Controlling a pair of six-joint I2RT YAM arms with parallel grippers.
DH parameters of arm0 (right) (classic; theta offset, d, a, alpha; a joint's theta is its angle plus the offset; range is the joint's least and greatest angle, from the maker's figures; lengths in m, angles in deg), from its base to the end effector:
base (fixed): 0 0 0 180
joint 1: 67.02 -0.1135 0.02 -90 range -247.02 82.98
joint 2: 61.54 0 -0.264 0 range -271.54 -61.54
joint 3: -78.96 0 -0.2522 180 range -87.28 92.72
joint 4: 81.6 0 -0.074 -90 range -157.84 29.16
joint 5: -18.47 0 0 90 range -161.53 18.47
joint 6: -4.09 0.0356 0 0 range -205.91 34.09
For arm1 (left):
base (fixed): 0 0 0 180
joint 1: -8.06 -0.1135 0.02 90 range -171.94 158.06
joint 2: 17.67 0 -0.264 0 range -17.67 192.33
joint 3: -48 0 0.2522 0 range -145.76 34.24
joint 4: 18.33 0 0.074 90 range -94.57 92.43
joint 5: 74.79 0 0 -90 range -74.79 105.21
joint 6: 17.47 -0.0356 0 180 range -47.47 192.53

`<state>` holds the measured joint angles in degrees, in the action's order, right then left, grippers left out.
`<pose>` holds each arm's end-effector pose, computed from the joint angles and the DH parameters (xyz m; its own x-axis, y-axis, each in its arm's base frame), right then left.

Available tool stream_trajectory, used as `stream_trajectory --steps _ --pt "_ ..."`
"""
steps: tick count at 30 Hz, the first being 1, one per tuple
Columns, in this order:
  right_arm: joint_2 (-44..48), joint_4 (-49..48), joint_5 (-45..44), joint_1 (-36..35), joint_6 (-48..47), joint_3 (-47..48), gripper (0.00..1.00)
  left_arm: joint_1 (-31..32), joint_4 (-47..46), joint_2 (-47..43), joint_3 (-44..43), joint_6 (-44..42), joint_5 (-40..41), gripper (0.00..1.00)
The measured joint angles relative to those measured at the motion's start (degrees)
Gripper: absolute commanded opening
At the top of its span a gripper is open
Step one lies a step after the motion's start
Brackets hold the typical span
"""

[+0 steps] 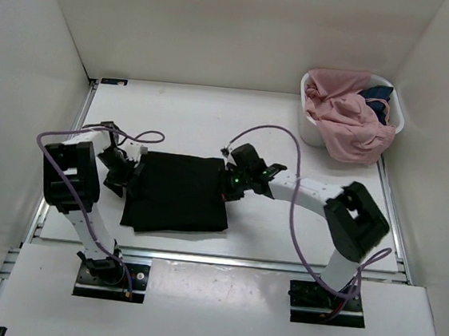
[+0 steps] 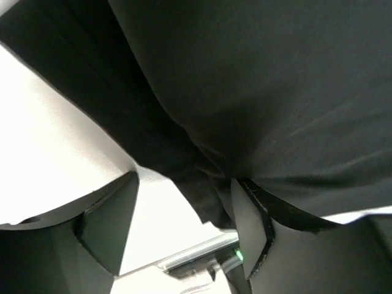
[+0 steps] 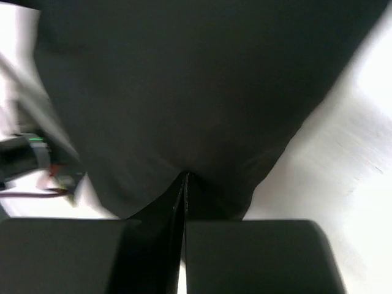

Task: Fold and stack the trousers
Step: Fold the trousers

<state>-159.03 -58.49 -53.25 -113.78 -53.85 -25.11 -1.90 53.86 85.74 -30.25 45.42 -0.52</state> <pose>0.2423 0.2740 0.2068 -0.8564 -0.1750 -0.4857 -0.4601 0.6854 0.5644 0.2929 0.0416 0.1557 -0.9609 0.2766 -0.0087 0.2665 0.9167 -0.2976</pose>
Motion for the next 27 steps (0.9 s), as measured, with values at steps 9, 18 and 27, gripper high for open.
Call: stream_trajectory --steps 9,18,27 --pt "-5.4 2.1 -3.8 0.3 3.4 -2.6 0.00 0.7 3.9 8.7 -6.3 -0.5 -6.1 0.14" --pt "-5.4 5.0 -12.2 7.0 4.6 -1.5 0.00 6.4 5.8 18.8 -21.6 0.2 -14.7 0.14" --pt "-5.4 8.3 -15.0 16.8 -0.2 2.6 0.15 8.6 4.5 24.2 -31.5 2.4 -18.0 0.32"
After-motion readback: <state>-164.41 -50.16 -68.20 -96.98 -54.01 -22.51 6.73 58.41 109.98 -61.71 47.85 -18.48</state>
